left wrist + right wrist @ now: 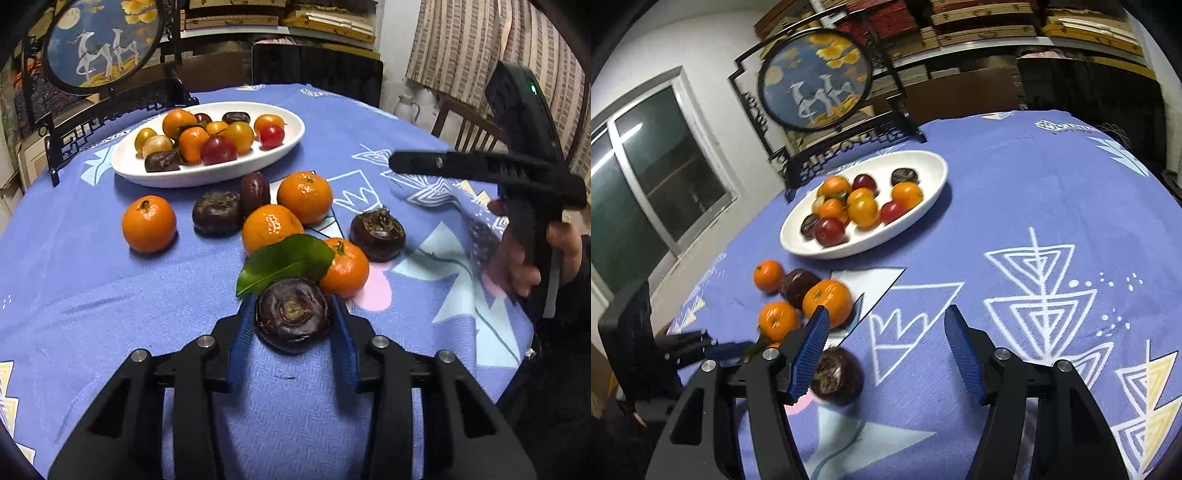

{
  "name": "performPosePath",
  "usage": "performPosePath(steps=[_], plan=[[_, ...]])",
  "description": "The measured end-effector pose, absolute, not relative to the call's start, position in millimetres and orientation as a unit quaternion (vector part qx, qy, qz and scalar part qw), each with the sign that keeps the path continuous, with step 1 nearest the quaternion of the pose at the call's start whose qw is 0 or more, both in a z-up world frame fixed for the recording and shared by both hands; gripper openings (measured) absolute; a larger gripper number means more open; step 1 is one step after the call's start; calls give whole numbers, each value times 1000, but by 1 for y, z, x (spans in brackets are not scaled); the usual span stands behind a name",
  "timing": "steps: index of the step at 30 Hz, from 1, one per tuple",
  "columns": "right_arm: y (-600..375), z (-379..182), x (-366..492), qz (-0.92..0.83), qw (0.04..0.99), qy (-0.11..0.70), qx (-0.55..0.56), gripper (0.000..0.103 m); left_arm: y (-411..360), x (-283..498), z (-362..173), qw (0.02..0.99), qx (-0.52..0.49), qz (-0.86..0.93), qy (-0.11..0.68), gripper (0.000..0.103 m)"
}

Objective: Organize fruits
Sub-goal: 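Grasp a mangosteen with the left tool while the right tool grasps another mangosteen, then carry both mangosteens over the white plate and open both tools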

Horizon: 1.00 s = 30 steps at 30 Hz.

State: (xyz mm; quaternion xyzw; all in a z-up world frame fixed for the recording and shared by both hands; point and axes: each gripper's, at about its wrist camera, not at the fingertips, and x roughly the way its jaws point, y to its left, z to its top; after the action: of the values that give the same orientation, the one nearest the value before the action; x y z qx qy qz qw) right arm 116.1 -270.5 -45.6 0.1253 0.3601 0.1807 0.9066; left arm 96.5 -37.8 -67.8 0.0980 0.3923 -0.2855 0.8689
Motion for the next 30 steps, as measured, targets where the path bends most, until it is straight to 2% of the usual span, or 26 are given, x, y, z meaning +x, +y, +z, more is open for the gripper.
performPosePath(steps=[15, 16, 19, 30], plan=[[-210, -55, 98, 234, 881, 411, -14, 65, 7, 85, -40, 891, 44, -266, 365, 40], [-206, -56, 101, 233, 879, 417, -17, 63, 7, 84, -41, 891, 43, -267, 366, 40], [-196, -59, 106, 232, 875, 424, -24, 43, 8, 84, -45, 890, 38, -266, 369, 40], [-227, -48, 99, 221, 887, 403, 46, 43, 18, 87, -36, 893, 16, -267, 361, 40]])
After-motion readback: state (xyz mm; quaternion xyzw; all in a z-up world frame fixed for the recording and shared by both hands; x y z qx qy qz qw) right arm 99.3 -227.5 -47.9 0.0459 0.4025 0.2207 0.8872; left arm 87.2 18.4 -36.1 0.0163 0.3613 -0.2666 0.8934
